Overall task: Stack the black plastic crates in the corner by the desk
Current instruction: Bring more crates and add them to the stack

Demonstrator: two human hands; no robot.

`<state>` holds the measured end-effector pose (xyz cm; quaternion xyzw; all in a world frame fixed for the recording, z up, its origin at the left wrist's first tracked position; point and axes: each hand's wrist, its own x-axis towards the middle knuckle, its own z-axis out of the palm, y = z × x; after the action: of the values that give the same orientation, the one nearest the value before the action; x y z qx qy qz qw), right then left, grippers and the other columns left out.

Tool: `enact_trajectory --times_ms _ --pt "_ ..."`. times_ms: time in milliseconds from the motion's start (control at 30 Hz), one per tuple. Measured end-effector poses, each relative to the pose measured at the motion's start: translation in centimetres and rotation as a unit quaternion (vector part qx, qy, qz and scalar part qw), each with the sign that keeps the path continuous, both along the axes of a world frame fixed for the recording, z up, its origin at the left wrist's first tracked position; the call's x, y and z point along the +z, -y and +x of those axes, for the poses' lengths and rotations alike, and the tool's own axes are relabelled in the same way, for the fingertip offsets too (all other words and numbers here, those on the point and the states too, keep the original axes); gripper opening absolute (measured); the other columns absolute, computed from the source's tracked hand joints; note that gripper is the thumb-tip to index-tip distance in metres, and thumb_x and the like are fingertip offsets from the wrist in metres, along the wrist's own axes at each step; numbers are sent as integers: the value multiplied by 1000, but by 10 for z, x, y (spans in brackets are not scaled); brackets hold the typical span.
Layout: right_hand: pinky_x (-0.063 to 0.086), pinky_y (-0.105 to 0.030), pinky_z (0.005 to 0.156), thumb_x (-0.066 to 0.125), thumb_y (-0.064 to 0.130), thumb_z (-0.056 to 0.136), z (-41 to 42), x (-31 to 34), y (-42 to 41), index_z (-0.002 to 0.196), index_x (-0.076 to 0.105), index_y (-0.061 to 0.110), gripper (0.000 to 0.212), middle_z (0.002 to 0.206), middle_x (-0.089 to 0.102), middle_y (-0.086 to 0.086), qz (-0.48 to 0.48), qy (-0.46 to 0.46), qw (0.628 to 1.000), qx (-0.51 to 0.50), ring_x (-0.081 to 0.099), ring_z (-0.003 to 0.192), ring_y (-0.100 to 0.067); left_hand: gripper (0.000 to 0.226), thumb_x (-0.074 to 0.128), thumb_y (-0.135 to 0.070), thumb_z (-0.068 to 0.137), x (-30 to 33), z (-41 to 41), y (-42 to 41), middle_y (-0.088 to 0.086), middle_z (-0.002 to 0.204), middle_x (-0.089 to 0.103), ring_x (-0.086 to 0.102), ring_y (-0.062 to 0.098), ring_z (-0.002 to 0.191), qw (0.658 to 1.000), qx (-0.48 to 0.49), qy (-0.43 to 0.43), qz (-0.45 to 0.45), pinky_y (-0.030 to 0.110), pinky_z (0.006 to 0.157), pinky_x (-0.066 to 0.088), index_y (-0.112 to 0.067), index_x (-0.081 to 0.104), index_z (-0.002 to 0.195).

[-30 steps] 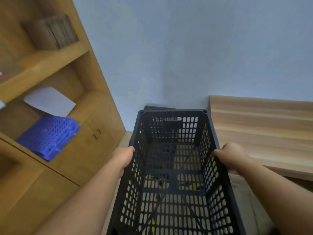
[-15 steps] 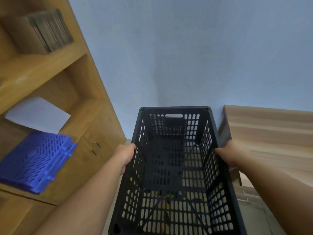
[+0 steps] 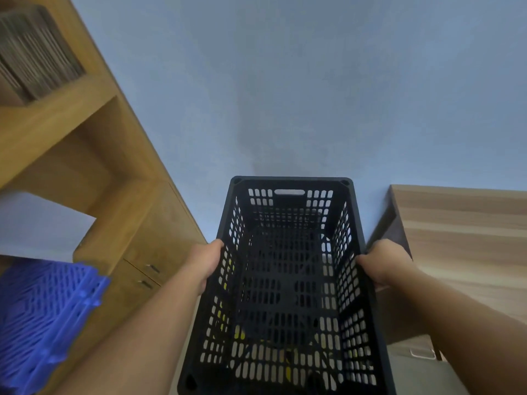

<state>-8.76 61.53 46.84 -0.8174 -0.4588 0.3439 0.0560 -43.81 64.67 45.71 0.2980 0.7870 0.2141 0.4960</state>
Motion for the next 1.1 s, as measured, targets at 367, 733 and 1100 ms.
enact_trajectory --times_ms 367,733,1100 --pt "51 -24 46 63 29 99 4 -28 -102 80 68 4 32 68 71 -8 -23 8 1000 6 70 53 -17 40 48 -38 111 -22 9 -90 18 107 78 73 31 92 1000 -5 -13 -25 38 68 47 -4 70 111" --pt "43 -23 43 60 28 97 -24 -76 -171 76 64 6 30 67 66 -6 -34 50 998 -5 65 55 -18 37 52 -35 108 -67 -15 -174 19 106 81 77 35 98 998 -41 8 -51 57 102 56 -4 72 111" --pt "52 -30 52 61 32 93 -18 -110 -186 79 68 5 31 70 68 -8 -27 83 996 -10 66 61 -23 18 53 -14 110 -86 -20 -203 11 100 77 73 29 99 994 -105 -24 -36 55 105 56 -15 67 99"
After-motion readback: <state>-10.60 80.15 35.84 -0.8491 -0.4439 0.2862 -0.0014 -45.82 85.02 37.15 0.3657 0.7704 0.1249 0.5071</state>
